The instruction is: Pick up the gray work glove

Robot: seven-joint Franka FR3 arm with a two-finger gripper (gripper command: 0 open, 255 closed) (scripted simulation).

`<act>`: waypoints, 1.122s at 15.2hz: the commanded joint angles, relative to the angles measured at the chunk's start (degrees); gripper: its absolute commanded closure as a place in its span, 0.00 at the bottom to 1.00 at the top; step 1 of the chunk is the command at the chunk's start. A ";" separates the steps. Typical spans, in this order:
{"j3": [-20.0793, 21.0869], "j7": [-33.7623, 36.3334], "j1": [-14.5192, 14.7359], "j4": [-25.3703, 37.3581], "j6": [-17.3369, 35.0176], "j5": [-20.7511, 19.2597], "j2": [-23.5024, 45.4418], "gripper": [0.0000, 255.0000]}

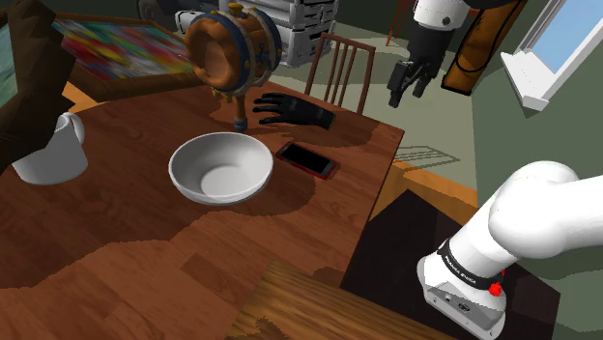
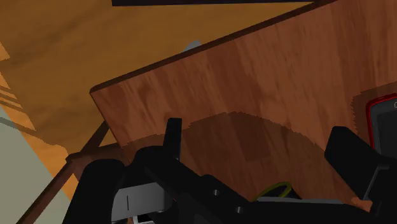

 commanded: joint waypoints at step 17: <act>-4.02 -18.64 6.51 27.27 8.25 9.60 37.44 0.00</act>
